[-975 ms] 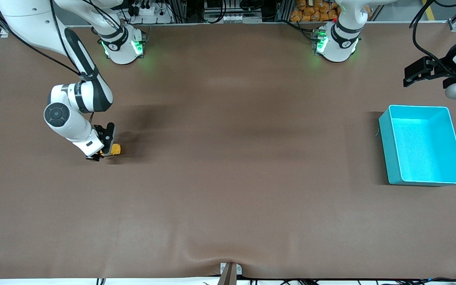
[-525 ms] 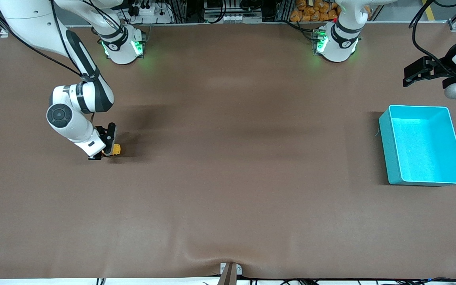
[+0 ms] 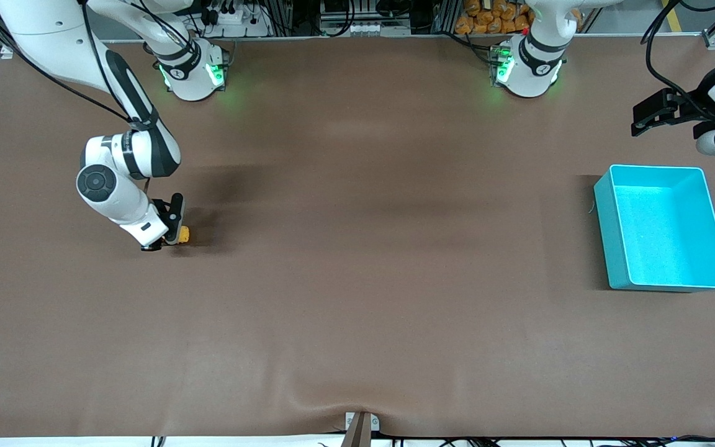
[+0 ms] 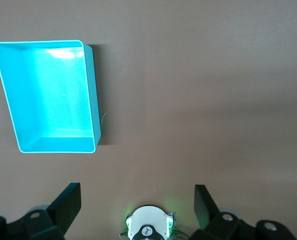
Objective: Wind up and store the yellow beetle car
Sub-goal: 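Close the right gripper on the yellow beetle car, then press the car down and drag it backward with the right gripper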
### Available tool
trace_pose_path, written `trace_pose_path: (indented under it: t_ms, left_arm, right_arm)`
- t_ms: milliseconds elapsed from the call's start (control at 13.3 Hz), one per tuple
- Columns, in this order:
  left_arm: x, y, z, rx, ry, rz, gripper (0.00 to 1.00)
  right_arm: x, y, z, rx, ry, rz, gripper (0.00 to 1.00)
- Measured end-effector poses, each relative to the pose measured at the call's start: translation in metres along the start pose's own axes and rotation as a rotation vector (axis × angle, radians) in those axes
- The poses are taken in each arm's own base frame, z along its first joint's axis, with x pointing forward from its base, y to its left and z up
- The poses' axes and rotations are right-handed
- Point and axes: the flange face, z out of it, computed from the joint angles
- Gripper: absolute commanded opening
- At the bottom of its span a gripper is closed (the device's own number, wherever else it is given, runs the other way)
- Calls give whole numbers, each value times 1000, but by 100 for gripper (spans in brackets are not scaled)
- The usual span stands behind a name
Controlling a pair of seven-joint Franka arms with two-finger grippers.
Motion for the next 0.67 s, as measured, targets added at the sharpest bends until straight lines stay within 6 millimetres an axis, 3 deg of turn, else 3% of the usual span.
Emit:
trace_pose_path:
  t_ms: [675]
  left_arm:
    - [0,0,0,0,0,0,100]
  right_arm:
    - [0,0,0,-1,0,0,31]
